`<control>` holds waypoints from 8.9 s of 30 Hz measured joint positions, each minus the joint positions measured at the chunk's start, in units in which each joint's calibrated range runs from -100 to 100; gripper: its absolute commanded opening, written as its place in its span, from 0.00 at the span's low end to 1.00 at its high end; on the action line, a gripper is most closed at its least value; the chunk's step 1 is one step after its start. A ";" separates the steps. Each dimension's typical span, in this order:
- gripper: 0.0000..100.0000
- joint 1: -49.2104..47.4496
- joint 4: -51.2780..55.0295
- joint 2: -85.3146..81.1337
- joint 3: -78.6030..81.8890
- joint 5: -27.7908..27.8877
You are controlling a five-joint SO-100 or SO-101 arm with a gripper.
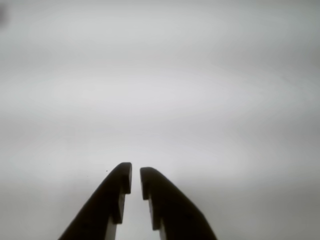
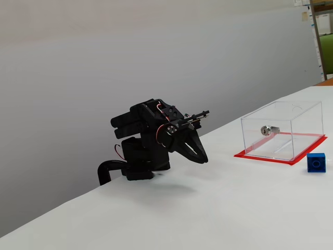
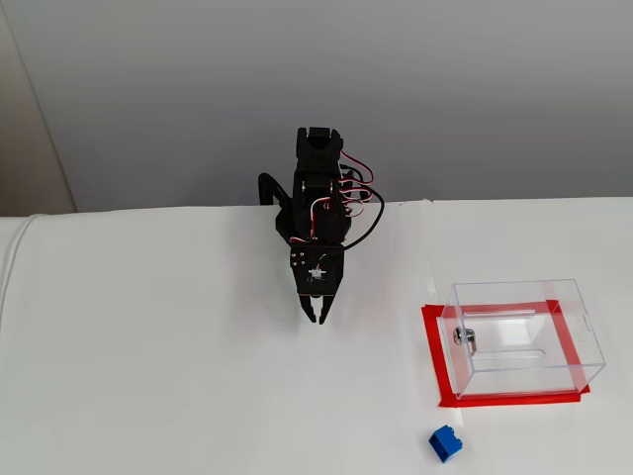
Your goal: Pick the blue lego brick and place it into the transparent box
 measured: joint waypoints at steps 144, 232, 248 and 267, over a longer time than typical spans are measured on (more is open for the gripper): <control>0.22 -21.15 12.43 111.97 -117.83 -0.15; 0.22 -37.07 -3.26 143.76 -134.07 -3.32; 0.03 -37.07 -3.26 143.76 -134.07 -3.32; 0.02 -36.97 -3.26 143.76 -134.07 -3.22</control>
